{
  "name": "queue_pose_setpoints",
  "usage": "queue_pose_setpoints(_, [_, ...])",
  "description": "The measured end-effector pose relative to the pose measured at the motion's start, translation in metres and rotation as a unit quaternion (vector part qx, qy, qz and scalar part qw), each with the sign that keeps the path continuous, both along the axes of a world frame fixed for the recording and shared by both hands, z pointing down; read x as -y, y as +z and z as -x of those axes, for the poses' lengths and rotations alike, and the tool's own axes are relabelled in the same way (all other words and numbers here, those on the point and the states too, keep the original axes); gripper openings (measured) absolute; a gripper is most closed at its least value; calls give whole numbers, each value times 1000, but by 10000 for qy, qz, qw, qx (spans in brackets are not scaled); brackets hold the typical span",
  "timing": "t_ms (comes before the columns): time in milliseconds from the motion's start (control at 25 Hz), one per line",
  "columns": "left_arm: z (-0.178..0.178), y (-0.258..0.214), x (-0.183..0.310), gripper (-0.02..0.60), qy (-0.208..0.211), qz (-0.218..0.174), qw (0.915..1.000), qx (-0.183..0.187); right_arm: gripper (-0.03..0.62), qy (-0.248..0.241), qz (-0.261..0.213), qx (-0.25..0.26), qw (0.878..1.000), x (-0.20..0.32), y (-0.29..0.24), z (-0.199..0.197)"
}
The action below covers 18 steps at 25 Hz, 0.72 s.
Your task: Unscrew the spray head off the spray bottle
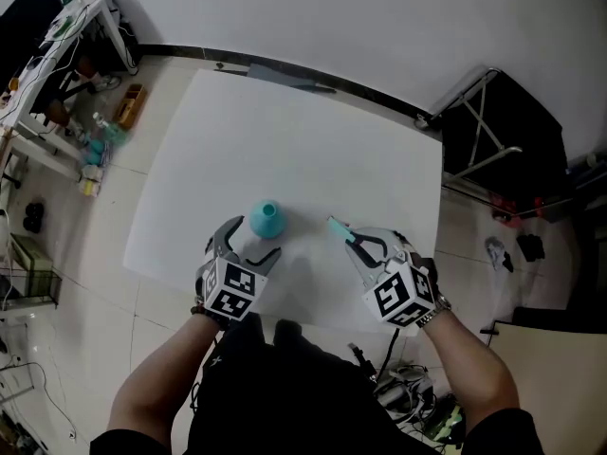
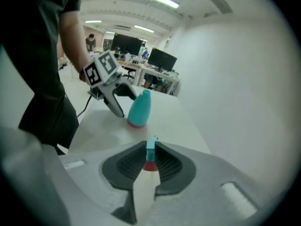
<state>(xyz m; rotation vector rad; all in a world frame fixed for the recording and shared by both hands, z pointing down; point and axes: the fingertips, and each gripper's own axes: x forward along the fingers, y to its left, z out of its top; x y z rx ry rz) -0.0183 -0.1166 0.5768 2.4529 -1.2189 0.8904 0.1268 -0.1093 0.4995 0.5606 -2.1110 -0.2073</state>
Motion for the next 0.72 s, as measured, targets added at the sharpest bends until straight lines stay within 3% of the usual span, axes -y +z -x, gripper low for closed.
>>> queue_pose_setpoints(160, [-3,4,6,442,72,60,9999,51,44,456,124,1015,9937,11,-30,12])
queue_pose_setpoints(320, [-6,9,12,453,111,163,9998,76,44,905,324,2179,9712,23,-59,22])
queue_pose_setpoints(440, [-8,11,17,459,128,196,9997,89,44,1227,572,3087,9415,32,-81,28])
queue_pose_setpoints(560, [-9,13,25,462,132,215,9996,110,44,1540,830,3934,9026,44,-102,33])
queue_pose_setpoints(720, [-10,18,33,465,118,286,9994,133,44,1751,1001,4643,8624,55,-122,43])
